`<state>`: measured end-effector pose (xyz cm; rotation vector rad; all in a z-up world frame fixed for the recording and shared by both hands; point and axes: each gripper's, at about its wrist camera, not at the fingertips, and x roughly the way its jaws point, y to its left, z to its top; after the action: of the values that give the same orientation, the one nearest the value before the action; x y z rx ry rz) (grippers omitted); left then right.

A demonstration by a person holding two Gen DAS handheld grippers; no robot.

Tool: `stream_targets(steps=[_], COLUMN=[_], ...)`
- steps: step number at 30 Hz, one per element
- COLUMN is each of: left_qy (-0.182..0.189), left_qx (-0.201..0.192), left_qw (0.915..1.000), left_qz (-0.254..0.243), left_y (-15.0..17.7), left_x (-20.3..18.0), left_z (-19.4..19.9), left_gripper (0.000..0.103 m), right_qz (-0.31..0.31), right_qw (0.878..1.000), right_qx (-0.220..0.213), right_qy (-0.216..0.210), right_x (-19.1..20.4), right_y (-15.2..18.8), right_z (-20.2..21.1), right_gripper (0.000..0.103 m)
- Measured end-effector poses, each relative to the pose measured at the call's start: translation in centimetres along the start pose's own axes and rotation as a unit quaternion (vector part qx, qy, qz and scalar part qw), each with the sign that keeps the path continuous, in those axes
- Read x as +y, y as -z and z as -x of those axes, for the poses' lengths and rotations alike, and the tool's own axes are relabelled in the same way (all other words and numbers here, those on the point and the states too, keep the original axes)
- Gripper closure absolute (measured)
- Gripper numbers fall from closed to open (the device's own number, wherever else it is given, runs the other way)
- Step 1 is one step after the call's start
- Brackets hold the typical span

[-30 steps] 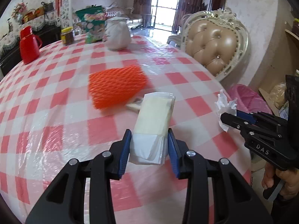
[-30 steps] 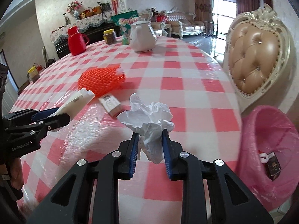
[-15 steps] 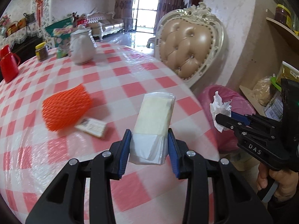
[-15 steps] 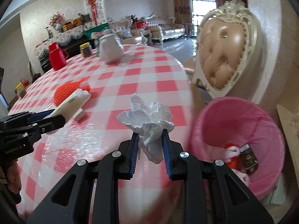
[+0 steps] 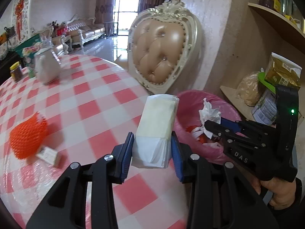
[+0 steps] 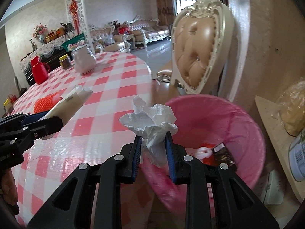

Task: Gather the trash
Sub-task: 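Carry the napkin and tissue with both tools over the pink wastebasket, then open both tools to drop the napkin and tissue into the wastebasket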

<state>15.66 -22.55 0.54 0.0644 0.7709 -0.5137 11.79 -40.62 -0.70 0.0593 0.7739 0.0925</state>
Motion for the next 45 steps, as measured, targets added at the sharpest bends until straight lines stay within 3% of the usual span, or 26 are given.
stream_targets(steps=[13, 30, 32, 34, 35, 41, 45], left_qy=[0.036, 0.072, 0.073, 0.075, 0.075, 0.071, 0.067], left_qx=[0.007, 0.022, 0.022, 0.022, 0.021, 0.022, 0.021], left_qw=[0.9993, 0.9971, 0.9970, 0.9969, 0.9969, 0.9972, 0.9974], left_qz=[-0.001, 0.010, 0.009, 0.010, 0.010, 0.011, 0.017], left_y=[-2.6, -4.8, -4.8, -4.9, -4.9, -4.7, -4.4], left_x=[-4.1, -6.8, -7.0, -7.1, -7.1, -6.9, -6.2], left_z=[-4.0, -8.1, -8.2, -8.3, -8.3, -8.2, -7.8], left_gripper=[0.066, 0.065, 0.064, 0.051, 0.050, 0.050, 0.050], right_qz=[-0.026, -0.042, -0.045, -0.048, -0.047, -0.054, -0.056], right_qw=[0.999, 0.998, 0.997, 0.997, 0.997, 0.997, 0.996], right_qx=[-0.009, -0.017, -0.017, -0.020, -0.022, -0.022, -0.023], right_qy=[0.036, 0.052, 0.054, 0.056, 0.058, 0.060, 0.063], right_x=[-5.0, -8.1, -8.3, -8.4, -8.4, -8.6, -8.8], right_y=[-0.7, -1.2, -1.2, -1.0, -1.0, -0.8, -0.7], right_z=[-0.2, -0.5, -0.5, -0.4, -0.4, -0.2, 0.1], right_gripper=[0.078, 0.075, 0.070, 0.049, 0.046, 0.045, 0.039])
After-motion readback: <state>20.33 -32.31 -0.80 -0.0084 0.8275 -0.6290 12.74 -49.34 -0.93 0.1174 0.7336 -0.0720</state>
